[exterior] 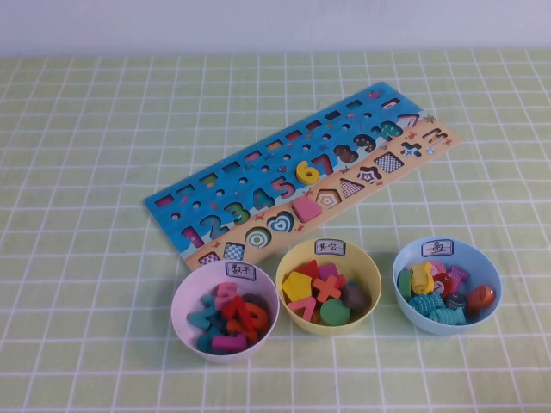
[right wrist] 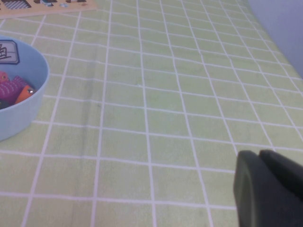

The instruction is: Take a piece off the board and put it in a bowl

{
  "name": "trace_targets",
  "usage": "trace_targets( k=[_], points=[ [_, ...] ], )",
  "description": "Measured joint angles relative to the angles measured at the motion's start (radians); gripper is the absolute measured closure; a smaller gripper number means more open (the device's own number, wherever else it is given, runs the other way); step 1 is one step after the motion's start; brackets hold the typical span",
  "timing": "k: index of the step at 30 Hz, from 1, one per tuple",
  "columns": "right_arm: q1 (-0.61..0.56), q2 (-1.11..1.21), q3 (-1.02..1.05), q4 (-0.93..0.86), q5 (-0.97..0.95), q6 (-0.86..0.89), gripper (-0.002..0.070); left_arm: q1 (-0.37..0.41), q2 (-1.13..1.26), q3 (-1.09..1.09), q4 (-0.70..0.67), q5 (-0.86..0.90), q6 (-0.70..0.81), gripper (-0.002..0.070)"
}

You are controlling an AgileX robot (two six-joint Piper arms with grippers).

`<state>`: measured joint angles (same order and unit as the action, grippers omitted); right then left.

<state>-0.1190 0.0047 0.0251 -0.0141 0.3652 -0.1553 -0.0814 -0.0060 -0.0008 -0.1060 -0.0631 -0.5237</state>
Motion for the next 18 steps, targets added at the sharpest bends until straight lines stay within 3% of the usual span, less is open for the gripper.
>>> trace_targets(
  k=[4, 12, 18],
  points=[
    [0.0, 0.0, 0.0, 0.0, 0.0, 0.0, 0.0694, 0.0, 0.096, -0.162, 0.012, 0.238, 0.083, 0.068],
    [0.0, 0.0, 0.0, 0.0, 0.002, 0.0, 0.0694, 0.0, 0.536, -0.652, 0.002, 0.76, 0.608, 0.068],
    [0.0, 0.0, 0.0, 0.0, 0.002, 0.0, 0.0694, -0.006, 0.906, -0.991, -0.049, 0.976, 0.809, 0.068]
  ],
)
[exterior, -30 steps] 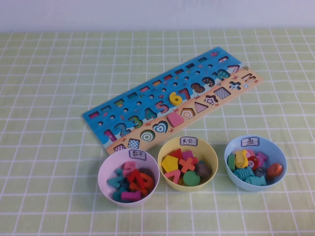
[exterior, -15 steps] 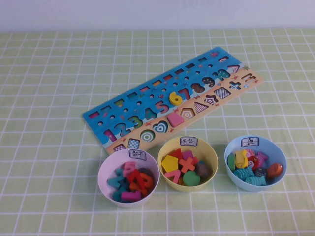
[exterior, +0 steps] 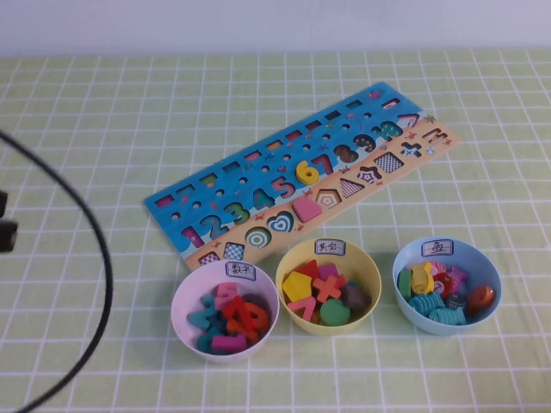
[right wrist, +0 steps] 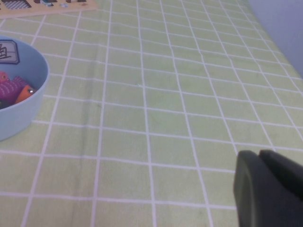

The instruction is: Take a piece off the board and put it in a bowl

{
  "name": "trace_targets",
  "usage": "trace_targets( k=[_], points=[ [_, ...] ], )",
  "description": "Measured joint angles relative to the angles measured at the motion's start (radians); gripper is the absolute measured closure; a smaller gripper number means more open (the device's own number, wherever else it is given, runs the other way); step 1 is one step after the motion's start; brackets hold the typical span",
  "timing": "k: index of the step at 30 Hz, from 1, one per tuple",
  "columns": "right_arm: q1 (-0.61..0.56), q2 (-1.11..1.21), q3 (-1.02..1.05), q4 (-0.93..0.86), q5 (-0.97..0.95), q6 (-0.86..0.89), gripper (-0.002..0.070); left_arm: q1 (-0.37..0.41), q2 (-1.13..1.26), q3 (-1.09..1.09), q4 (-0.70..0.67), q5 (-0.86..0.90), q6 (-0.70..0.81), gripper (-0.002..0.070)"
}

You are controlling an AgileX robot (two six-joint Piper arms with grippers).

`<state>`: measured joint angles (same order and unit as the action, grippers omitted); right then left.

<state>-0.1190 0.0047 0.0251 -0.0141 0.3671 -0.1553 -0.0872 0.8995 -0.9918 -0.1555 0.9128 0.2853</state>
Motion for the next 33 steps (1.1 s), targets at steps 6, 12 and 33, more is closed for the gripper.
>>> trace_targets(
  k=[6, 12, 33],
  points=[
    [0.0, 0.0, 0.0, 0.0, 0.0, 0.0, 0.0694, -0.129, 0.337, -0.285, 0.004, 0.148, 0.029, 0.068],
    [0.0, 0.0, 0.0, 0.0, 0.0, 0.0, 0.0694, -0.303, 0.621, -0.492, 0.048, 0.199, 0.033, 0.068],
    [0.0, 0.0, 0.0, 0.0, 0.0, 0.0, 0.0694, -0.507, 1.22, -0.988, 0.116, 0.247, 0.123, 0.038]
  ],
)
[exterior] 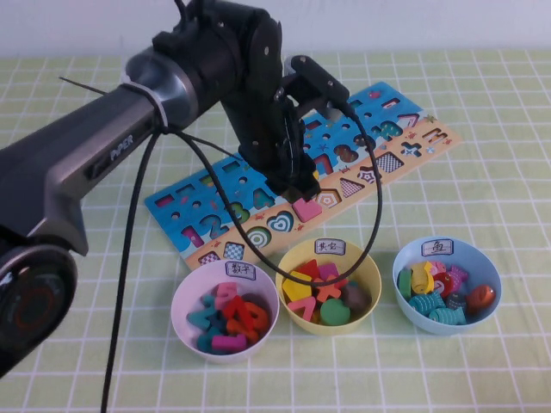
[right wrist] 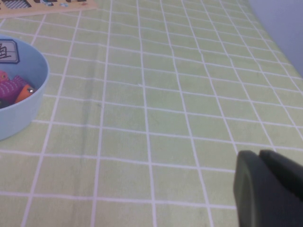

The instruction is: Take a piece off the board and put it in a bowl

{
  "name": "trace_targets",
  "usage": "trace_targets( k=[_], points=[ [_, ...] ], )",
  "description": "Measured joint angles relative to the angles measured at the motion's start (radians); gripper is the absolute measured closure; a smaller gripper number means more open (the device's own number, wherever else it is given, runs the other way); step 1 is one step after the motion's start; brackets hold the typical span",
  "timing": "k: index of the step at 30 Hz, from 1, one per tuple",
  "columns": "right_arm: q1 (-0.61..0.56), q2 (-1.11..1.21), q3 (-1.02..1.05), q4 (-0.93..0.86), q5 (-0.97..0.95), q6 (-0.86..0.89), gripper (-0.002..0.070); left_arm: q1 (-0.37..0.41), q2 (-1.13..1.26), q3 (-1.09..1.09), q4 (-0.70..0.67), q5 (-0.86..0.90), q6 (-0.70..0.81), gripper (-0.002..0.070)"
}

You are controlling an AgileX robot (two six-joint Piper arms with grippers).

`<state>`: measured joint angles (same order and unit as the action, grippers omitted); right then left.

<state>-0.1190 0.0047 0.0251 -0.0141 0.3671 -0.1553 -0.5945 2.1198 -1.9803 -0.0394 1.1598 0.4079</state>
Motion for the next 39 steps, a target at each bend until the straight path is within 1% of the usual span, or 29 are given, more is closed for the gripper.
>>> trace_targets(
  k=[7, 9, 13, 16, 24, 27, 33, 39],
  points=[
    [0.0, 0.0, 0.0, 0.0, 0.0, 0.0, 0.0694, 0.0, 0.023, -0.002, 0.018, -0.047, 0.0, 0.0362],
    [0.0, 0.0, 0.0, 0.0, 0.0, 0.0, 0.0694, 0.0, 0.034, -0.004, 0.026, -0.071, -0.007, 0.0323],
    [0.0, 0.0, 0.0, 0.0, 0.0, 0.0, 0.0694, 0.0, 0.064, -0.007, 0.031, -0.116, -0.02, 0.0193],
    [0.0, 0.0, 0.0, 0.0, 0.0, 0.0, 0.0694, 0.0, 0.093, -0.007, 0.024, -0.151, -0.027, 0.0156],
    [0.0, 0.0, 0.0, 0.0, 0.0, 0.0, 0.0694, 0.0, 0.156, -0.007, 0.0, -0.218, -0.02, 0.0145],
    [0.0, 0.0, 0.0, 0.0, 0.0, 0.0, 0.0694, 0.0, 0.168, -0.007, -0.021, -0.242, -0.012, 0.0164],
    [0.0, 0.0, 0.0, 0.0, 0.0, 0.0, 0.0694, -0.002, 0.192, -0.009, -0.027, -0.263, -0.011, 0.0228],
    [0.0, 0.0, 0.0, 0.0, 0.0, 0.0, 0.0694, -0.002, 0.194, -0.009, -0.031, -0.269, -0.011, 0.0239]
  ],
)
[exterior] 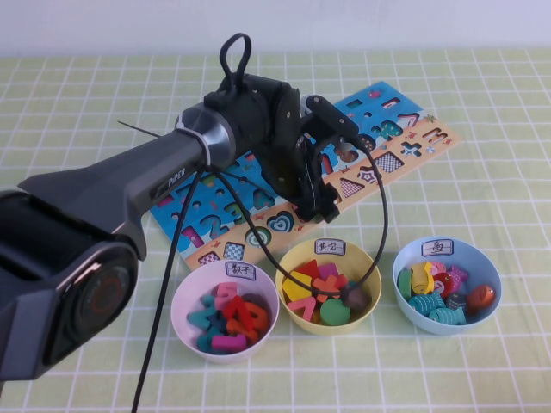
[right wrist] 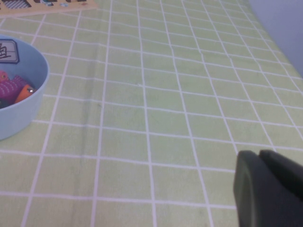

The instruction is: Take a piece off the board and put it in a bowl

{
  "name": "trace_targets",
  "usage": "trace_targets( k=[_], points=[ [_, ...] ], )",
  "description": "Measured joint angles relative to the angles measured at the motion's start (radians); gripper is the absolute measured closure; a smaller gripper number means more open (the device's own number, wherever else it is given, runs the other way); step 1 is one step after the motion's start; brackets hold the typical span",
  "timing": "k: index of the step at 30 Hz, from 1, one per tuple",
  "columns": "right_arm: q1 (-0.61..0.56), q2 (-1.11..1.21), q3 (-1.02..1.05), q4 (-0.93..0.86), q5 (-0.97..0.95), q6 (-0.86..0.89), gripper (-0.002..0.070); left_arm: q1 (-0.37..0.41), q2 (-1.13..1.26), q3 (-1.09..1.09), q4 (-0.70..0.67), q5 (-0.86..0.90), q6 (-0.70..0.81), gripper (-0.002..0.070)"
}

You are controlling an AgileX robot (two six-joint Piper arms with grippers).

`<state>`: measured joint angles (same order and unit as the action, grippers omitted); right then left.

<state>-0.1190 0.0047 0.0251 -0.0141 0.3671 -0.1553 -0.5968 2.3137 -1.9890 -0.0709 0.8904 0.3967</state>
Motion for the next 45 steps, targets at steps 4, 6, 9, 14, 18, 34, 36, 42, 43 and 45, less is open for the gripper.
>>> trace_targets(
  k=[4, 6, 9, 14, 18, 34, 36, 42, 43, 45],
  points=[
    [0.0, 0.0, 0.0, 0.0, 0.0, 0.0, 0.0694, 0.0, 0.0, 0.0, 0.0, 0.0, 0.0, 0.0256],
    [0.0, 0.0, 0.0, 0.0, 0.0, 0.0, 0.0694, 0.0, 0.0, 0.0, 0.0, 0.0, 0.0, 0.0289],
    [0.0, 0.0, 0.0, 0.0, 0.0, 0.0, 0.0694, 0.0, 0.0, 0.0, 0.0, 0.006, 0.0, 0.037],
    [0.0, 0.0, 0.0, 0.0, 0.0, 0.0, 0.0694, 0.0, 0.0, 0.0, 0.0, 0.008, 0.0, 0.0396],
    [0.0, 0.0, 0.0, 0.0, 0.0, 0.0, 0.0694, 0.0, 0.0, 0.0, 0.002, 0.008, -0.006, 0.0396],
    [0.0, 0.0, 0.0, 0.0, 0.0, 0.0, 0.0694, 0.0, -0.047, 0.0, 0.033, 0.014, -0.046, 0.0396],
    [0.0, 0.0, 0.0, 0.0, 0.0, 0.0, 0.0694, 0.0, -0.054, 0.0, 0.037, 0.016, -0.048, 0.0396],
    [0.0, 0.0, 0.0, 0.0, 0.0, 0.0, 0.0694, -0.014, -0.101, 0.0, 0.052, 0.075, -0.063, 0.0396],
    [0.0, 0.0, 0.0, 0.0, 0.0, 0.0, 0.0694, -0.021, -0.112, 0.0, 0.055, 0.095, -0.063, 0.0396],
    [0.0, 0.0, 0.0, 0.0, 0.0, 0.0, 0.0694, -0.044, -0.143, 0.0, 0.055, 0.154, -0.064, 0.0396]
  ],
)
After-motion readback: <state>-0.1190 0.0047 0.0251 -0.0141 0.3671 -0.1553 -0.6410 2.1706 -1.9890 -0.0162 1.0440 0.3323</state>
